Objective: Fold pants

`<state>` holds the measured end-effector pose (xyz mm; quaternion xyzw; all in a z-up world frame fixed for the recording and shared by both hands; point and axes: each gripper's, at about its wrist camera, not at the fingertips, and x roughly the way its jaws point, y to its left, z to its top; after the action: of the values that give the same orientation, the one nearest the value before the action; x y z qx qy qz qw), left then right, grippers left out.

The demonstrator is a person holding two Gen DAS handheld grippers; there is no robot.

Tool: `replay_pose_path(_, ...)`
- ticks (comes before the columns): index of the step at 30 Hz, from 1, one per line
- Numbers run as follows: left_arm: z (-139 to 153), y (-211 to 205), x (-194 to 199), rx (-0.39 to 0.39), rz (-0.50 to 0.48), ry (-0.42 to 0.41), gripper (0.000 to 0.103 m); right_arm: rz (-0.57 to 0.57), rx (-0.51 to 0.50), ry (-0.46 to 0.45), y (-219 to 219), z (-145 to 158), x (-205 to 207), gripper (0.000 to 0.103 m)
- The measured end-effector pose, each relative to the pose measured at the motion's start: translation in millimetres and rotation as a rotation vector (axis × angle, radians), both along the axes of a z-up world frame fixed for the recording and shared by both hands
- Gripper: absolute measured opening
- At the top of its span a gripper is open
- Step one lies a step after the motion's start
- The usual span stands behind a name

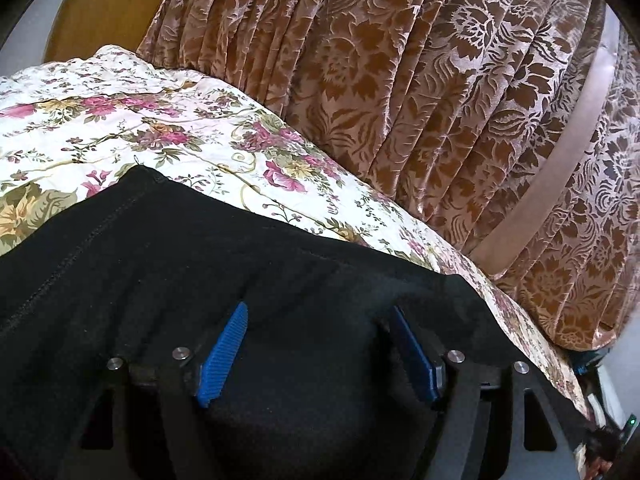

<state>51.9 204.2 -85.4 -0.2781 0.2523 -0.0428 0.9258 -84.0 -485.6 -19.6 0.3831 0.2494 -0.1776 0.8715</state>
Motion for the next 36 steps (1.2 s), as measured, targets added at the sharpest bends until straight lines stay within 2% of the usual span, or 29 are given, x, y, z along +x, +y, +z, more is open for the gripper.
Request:
replay_pose_path(3,0,0,0,0.0,0.0,0.001,0.074,-0.015,0.016,0.045,-6,-19,-5,0.007)
replay_pose_path(5,0,-1,0,0.002,-0.001,0.0,0.074,-0.016,0.045,0.042,-11,-33,-2,0.006)
replay_pose_path(7,1,-2,-1,0.009,-0.001,0.001,0.074,-0.012,0.003,0.05,-10,-34,2,0.007)
replay_pose_path(10,3,-5,0,0.03,0.006,0.019,0.074,0.01,-0.073,0.092,-2,-24,7,0.016)
replay_pose_path(12,9,-10,3,0.064,0.013,0.064,0.074,0.004,-0.076,0.106,-3,-20,5,0.018)
replay_pose_path(15,21,-17,2,0.082,0.008,0.101,0.074,-0.08,-0.11,0.115,-4,-7,-9,0.02)
replay_pose_path(17,29,-23,0,0.069,-0.015,0.1,0.073,-0.156,-0.213,0.117,4,13,-17,0.025)
replay_pose_path(19,42,-34,-2,0.06,-0.053,0.082,0.073,-0.186,-0.325,0.105,17,33,-18,0.025)
replay_pose_path(22,62,-61,4,0.085,-0.136,0.076,0.073,-0.087,-0.453,0.058,50,61,-4,0.025)
replay_pose_path(24,70,-83,12,0.12,-0.197,0.082,0.073,0.061,-0.51,0.04,78,68,23,0.025)
replay_pose_path(25,73,-96,18,0.15,-0.234,0.086,0.073,0.184,-0.523,0.031,97,68,44,0.025)
replay_pose_path(28,73,-134,39,0.268,-0.333,0.1,0.052,0.385,-0.565,0.06,139,59,88,0.025)
replay_pose_path(30,69,-151,54,0.337,-0.358,0.135,0.028,0.495,-0.603,0.054,166,50,113,0.024)
replay_pose_path(33,59,-164,77,0.381,-0.384,0.181,0.027,0.591,-0.605,0.047,185,34,140,0.024)
replay_pose_path(36,46,-164,94,0.411,-0.362,0.227,0.027,0.612,-0.585,0.119,189,8,156,0.024)
